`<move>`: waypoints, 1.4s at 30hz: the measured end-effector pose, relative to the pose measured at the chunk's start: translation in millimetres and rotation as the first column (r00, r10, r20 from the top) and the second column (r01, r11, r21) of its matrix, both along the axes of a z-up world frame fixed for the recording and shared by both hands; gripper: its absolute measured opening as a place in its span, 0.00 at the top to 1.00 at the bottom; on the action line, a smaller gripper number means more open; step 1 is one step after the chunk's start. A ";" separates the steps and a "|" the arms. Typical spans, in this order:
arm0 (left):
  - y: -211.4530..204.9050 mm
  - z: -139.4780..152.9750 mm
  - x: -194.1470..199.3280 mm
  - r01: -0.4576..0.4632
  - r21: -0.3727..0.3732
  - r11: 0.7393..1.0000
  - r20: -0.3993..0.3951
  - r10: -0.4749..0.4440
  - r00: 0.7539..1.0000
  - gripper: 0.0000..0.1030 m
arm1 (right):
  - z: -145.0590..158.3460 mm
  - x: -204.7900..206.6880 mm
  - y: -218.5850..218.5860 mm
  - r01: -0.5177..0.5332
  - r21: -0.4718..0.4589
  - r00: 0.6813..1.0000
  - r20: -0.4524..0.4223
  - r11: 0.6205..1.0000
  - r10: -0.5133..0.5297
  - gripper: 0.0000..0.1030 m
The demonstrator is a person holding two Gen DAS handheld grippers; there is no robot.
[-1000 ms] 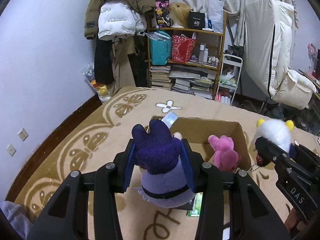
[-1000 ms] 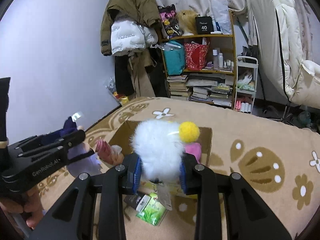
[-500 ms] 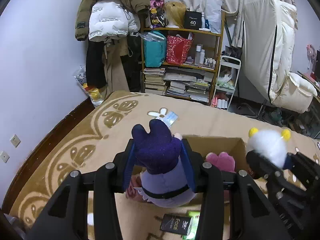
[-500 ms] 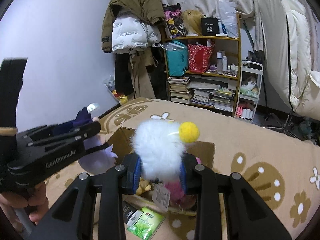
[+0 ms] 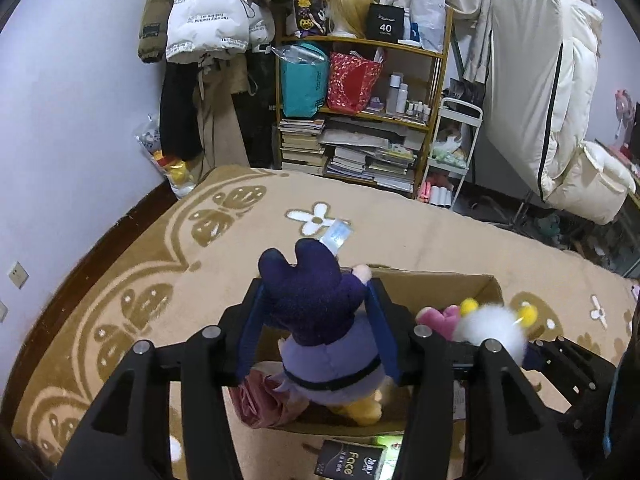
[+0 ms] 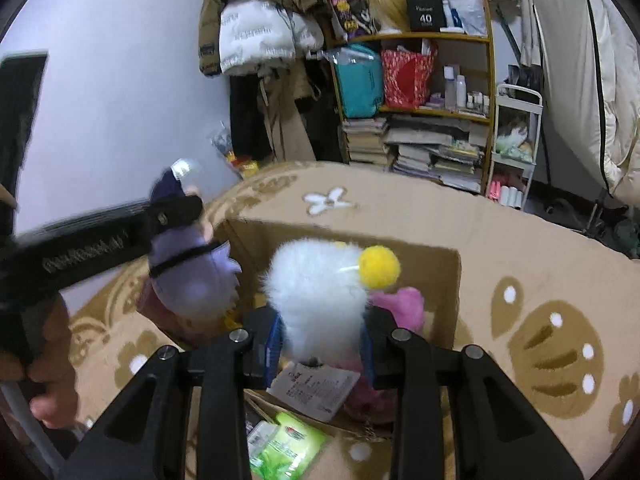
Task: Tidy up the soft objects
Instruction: 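Lower the penguin and pompom into the box and open both grippers, then move both grippers down toward the black tissue pack and green tea carton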
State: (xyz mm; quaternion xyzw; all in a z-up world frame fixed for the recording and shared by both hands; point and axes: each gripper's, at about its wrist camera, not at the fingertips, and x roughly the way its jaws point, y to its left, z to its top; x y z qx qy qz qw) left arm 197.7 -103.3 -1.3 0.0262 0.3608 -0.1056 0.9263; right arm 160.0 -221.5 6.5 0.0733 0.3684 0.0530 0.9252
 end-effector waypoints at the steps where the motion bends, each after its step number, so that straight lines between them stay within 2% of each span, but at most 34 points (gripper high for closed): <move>1: -0.5 -0.5 0.5 0.000 0.006 1.000 -0.001 0.000 1.000 0.49 | -1.6 0.0 0.2 0.000 -0.008 1.000 -0.007 1.000 0.000 0.66; 3: -0.2 -0.9 0.6 -0.001 0.011 1.000 -0.003 0.001 1.000 0.43 | -2.5 -0.6 -0.8 -0.001 -0.004 1.000 -0.011 1.000 0.001 0.65; 5: 0.0 -0.6 0.6 -0.009 0.024 1.000 0.006 0.009 1.000 0.30 | -2.2 -1.1 -1.7 0.003 -0.004 1.000 -0.014 1.000 -0.003 0.57; 9: 4.2 -0.5 -0.1 -0.023 0.028 0.999 -0.003 0.023 1.000 0.23 | -0.2 -4.9 -3.2 0.005 0.006 1.000 -0.017 1.000 -0.005 0.39; 11: 7.6 0.4 -0.8 -0.039 0.022 0.999 -0.010 0.039 0.999 0.14 | 1.5 -6.9 -2.7 0.009 -0.001 1.000 -0.023 1.000 -0.009 0.32; 13: 10.1 2.8 -4.4 -0.049 0.022 0.999 -0.002 0.049 0.999 0.10 | 3.7 -10.1 -2.3 0.013 0.000 1.000 -0.025 1.000 -0.013 0.19; 15: 11.1 5.5 -8.7 -0.038 0.035 0.999 0.004 0.038 0.999 0.08 | 5.8 -13.2 -2.6 0.019 0.011 1.000 -0.022 1.000 -0.019 0.09; 16: 11.4 6.7 -10.6 -0.031 0.048 0.998 0.002 0.031 1.000 0.06 | 7.0 -15.2 -2.5 0.017 0.019 1.000 -0.019 1.000 -0.017 0.06; 22: 21.3 17.7 -23.9 -0.054 0.066 0.996 0.003 0.054 0.999 0.01 | 11.1 -22.9 0.4 0.034 0.003 0.999 -0.029 0.999 -0.034 0.00; 35: 56.5 43.6 -68.1 -0.091 0.066 0.994 0.024 0.090 0.996 0.00 | 20.9 -57.4 3.3 0.080 0.035 0.997 -0.012 0.996 -0.080 0.00; 42: 66.6 40.3 -90.8 -0.089 0.078 0.993 -0.002 0.089 0.996 0.00 | 24.8 -72.8 12.2 0.091 0.014 0.996 -0.011 0.996 -0.091 0.00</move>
